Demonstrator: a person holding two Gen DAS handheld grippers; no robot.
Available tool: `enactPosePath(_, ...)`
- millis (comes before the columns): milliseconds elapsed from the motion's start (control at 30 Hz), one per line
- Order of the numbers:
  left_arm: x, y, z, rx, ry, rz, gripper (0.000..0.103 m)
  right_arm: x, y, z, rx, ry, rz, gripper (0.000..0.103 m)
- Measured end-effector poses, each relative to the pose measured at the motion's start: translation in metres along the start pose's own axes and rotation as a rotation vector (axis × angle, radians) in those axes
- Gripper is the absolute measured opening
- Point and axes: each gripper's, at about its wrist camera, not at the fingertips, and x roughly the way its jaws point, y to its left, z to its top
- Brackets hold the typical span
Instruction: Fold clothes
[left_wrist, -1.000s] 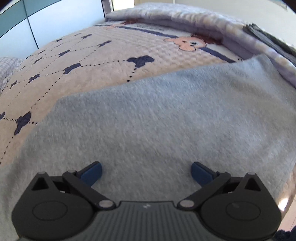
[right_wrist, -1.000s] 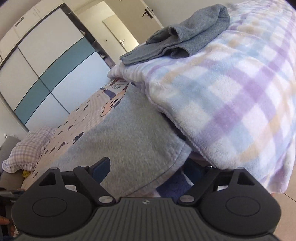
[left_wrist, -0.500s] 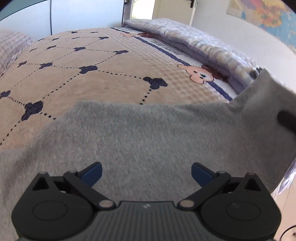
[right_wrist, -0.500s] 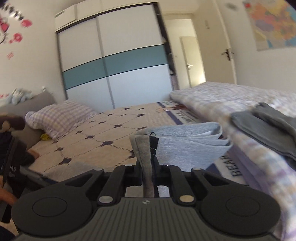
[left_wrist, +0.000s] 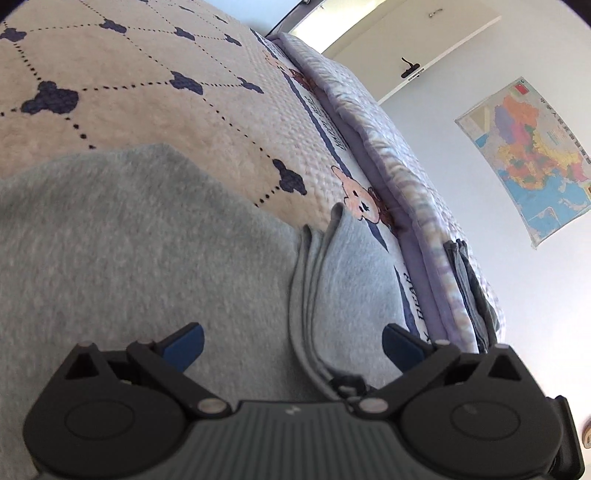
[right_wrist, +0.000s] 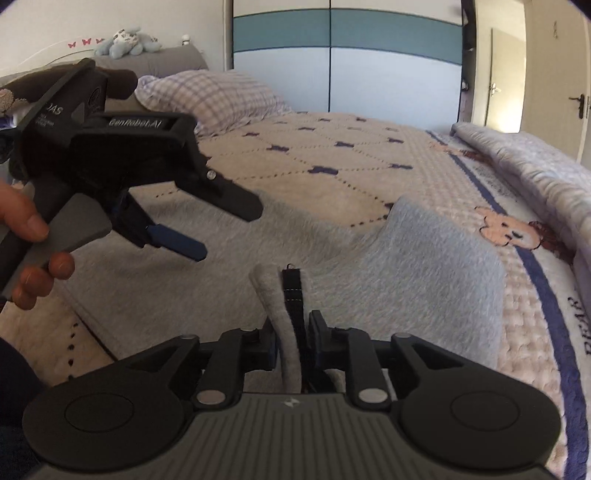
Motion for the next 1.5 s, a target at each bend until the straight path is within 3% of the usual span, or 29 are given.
enactPosePath(200, 0.03, -0.013, 0.002, -0.025, 0.067, -0.066, 0.103, -0.031, -0.027, -0.006, 0.144, -0.049, 0.079, 0.038)
enactPosePath(367, 0.056, -0.019, -0.001, -0.048, 0.107, -0.09, 0.103, -0.018, -0.006, -0.007, -0.04, -0.006, 0.08, 0.039)
enactPosePath(467, 0.058, -0.019, -0.001, -0.059, 0.114, -0.102, 0.103, 0.0, 0.002, -0.009, -0.071, 0.049, 0.066, 0.038)
enactPosePath(533, 0.056, -0.016, -0.001, -0.072, 0.114, -0.106, 0.103, 0.0, -0.001, -0.008, -0.032, 0.046, 0.077, 0.039)
enactPosePath(700, 0.048, -0.009, 0.001, -0.091, 0.101, -0.111, 0.103, -0.019, -0.022, 0.005, 0.102, -0.037, 0.226, 0.043)
enactPosePath(767, 0.048, -0.011, 0.001, -0.077, 0.101, -0.103, 0.103, -0.018, -0.03, 0.007, 0.148, -0.049, 0.23, 0.044)
enactPosePath(867, 0.048, -0.012, -0.001, -0.065, 0.104, -0.093, 0.103, -0.019, -0.026, 0.008, 0.113, -0.059, 0.213, 0.042)
enactPosePath(967, 0.043, -0.01, -0.002, -0.064, 0.102, -0.087, 0.103, -0.021, -0.02, 0.008, 0.063, -0.068, 0.192, 0.034)
enactPosePath(1033, 0.04, -0.009, -0.003, -0.066, 0.1, -0.088, 0.103, -0.023, -0.016, 0.009, 0.029, -0.073, 0.177, 0.005)
enactPosePath(1067, 0.039, -0.008, -0.003, -0.069, 0.099, -0.09, 0.103, -0.023, -0.014, 0.009, 0.012, -0.076, 0.17, 0.005)
enactPosePath(1233, 0.035, -0.007, -0.005, -0.056, 0.098, -0.083, 0.103, -0.025, -0.003, 0.008, -0.071, -0.079, 0.14, 0.005)
enactPosePath(1333, 0.034, -0.006, -0.006, -0.07, 0.092, -0.084, 0.103, -0.001, 0.002, -0.011, -0.14, 0.044, 0.126, 0.006)
enactPosePath(1400, 0.032, -0.007, -0.007, -0.07, 0.093, -0.086, 0.103, 0.001, 0.005, -0.017, -0.164, 0.045, 0.117, 0.007)
enactPosePath(1467, 0.032, -0.008, -0.008, -0.057, 0.1, -0.083, 0.103, -0.004, 0.004, -0.014, -0.14, 0.03, 0.124, 0.013)
enactPosePath(1500, 0.032, -0.008, -0.007, -0.056, 0.101, -0.08, 0.103, -0.005, 0.004, -0.012, -0.138, 0.026, 0.137, 0.028)
